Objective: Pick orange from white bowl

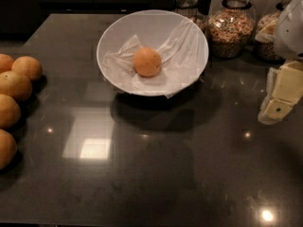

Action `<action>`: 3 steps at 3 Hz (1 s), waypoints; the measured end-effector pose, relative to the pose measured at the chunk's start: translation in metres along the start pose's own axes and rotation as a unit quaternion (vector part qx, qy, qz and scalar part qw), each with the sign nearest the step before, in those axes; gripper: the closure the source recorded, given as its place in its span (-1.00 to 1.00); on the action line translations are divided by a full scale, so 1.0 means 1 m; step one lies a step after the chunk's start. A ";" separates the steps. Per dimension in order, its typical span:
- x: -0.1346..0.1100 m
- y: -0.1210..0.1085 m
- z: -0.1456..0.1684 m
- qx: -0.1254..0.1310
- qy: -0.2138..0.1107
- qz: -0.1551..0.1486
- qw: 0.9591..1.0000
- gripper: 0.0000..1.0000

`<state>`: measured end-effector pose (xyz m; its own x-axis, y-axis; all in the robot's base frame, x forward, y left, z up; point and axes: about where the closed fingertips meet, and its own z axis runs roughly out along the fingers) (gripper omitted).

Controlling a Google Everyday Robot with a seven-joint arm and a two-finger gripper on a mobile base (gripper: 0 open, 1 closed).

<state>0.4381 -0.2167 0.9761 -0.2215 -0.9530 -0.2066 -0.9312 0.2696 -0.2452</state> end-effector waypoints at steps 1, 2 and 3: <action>0.000 0.000 0.000 0.000 0.000 0.000 1.000 -1.00; -0.015 -0.019 0.008 0.007 -0.011 -0.003 1.000 -1.00; -0.045 -0.047 0.016 0.016 -0.034 -0.015 0.999 -1.00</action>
Offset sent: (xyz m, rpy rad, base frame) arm 0.0521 0.0221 -0.0042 0.0323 -0.0273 0.0192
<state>0.4968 -0.1843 0.9823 -0.1720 -0.9494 -0.2627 -0.9275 0.2460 -0.2816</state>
